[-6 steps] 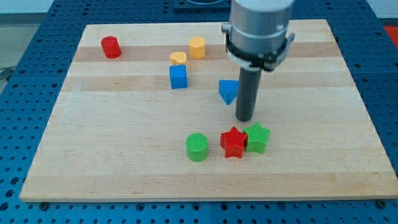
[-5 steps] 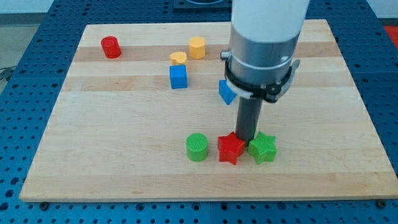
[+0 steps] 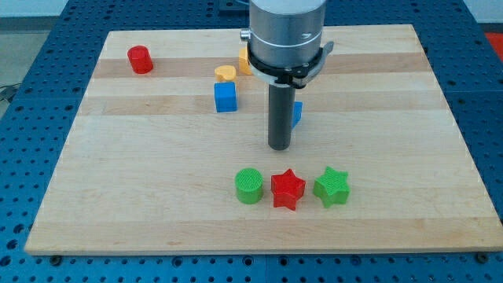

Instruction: Move the blue triangle towards the upwards of the board

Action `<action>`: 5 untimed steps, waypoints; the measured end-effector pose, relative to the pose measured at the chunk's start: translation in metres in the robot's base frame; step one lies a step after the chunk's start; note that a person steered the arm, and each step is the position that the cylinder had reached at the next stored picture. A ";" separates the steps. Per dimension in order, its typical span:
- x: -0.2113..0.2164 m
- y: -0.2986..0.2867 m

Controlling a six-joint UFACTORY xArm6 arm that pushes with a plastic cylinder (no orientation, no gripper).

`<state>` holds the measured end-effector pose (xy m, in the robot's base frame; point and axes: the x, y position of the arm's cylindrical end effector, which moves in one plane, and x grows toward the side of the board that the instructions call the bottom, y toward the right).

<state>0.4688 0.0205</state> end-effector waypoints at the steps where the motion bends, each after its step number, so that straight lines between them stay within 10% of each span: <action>1: 0.000 0.000; 5: -0.047 0.054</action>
